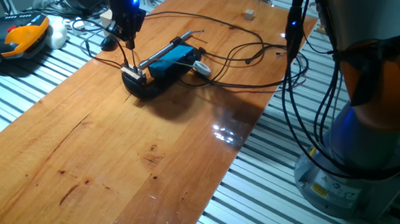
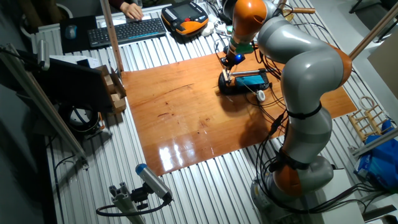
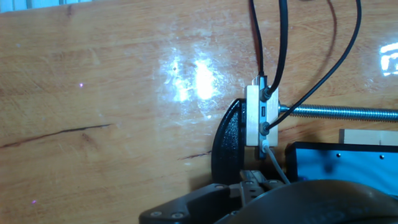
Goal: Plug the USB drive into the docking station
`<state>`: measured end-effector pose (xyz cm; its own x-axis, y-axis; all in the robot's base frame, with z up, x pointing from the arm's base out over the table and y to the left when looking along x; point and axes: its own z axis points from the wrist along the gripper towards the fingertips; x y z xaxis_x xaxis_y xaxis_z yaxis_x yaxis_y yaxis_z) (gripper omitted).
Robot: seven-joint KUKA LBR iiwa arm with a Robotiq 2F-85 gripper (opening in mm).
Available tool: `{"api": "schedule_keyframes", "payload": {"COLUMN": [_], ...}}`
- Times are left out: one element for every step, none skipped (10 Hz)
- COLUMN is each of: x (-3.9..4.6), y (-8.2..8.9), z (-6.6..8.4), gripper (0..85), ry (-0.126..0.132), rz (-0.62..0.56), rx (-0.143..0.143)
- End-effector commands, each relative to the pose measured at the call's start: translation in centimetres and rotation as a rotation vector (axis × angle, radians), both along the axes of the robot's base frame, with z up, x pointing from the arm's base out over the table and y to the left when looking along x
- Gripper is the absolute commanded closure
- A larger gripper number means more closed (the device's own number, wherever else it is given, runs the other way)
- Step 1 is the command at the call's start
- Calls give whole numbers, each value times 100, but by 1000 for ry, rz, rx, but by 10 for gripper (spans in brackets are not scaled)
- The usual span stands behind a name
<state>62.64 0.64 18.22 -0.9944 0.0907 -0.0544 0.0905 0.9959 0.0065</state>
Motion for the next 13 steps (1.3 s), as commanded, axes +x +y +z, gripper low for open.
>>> {"api": "schedule_keyframes", "payload": {"x": [0,0,0,0,0,0,0,0,-14,-30,-74,-149,-196], "y": [1,1,1,1,1,1,1,1,-2,0,3,16,56], "z": [2,2,2,2,2,2,2,2,20,41,45,37,36], "gripper": [850,850,850,850,850,850,850,850,850,850,850,850,850], "ry": [-5,2,13,8,4,-6,-5,-2,2,11,16,14,17], "rz": [-5,-1,18,59,87,100,90,74,70,61,50,39,27], "rx": [-10,-14,-1,8,17,31,26,16,12,8,-4,0,5]}}
